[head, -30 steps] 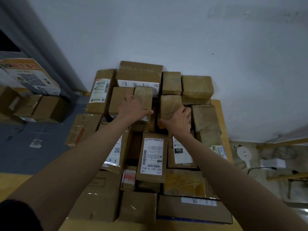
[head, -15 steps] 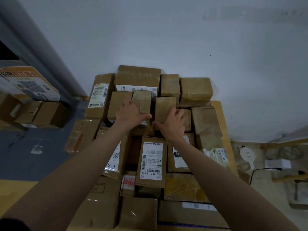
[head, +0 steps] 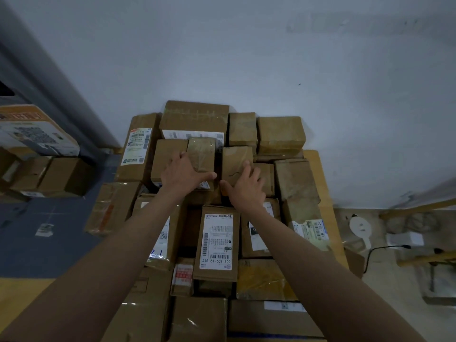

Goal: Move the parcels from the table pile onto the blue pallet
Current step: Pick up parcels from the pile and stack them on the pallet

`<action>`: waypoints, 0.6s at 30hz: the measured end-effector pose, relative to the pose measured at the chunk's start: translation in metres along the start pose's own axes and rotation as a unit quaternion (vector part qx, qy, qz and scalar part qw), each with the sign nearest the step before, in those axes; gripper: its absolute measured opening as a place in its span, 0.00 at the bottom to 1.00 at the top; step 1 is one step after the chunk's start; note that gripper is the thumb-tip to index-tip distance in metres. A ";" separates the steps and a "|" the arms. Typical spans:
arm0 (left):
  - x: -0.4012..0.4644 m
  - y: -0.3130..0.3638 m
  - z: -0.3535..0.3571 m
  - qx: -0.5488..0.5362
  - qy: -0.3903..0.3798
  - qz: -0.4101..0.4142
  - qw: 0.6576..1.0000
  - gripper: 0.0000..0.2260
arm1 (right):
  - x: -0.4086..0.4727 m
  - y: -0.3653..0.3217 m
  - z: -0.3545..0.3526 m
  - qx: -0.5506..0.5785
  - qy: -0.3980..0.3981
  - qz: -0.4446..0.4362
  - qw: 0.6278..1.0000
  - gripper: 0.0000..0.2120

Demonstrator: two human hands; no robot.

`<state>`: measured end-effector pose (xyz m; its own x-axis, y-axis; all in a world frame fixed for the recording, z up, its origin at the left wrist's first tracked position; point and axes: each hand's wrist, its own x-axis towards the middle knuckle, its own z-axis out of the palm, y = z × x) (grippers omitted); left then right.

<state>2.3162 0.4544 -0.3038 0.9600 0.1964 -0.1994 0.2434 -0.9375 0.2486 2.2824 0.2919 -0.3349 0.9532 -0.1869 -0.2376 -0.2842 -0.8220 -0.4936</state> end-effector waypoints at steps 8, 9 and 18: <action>-0.003 0.000 -0.015 -0.040 -0.038 -0.013 0.998 0.55 | 0.003 0.002 -0.047 0.091 -0.120 -0.021 0.988 0.43; -0.006 0.001 -0.017 -0.052 -0.042 -0.020 0.998 0.55 | -0.001 0.005 -0.051 0.086 -0.115 -0.033 0.989 0.42; -0.056 0.002 -0.037 -0.011 -0.036 0.020 0.999 0.41 | -0.057 0.024 -0.080 0.047 -0.128 -0.059 0.989 0.34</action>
<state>2.2676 0.4525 -0.2568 0.9568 0.1366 -0.2566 0.2086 -0.9374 0.2789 2.2289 0.2393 -0.2660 0.9261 0.0590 -0.3726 -0.1932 -0.7740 -0.6030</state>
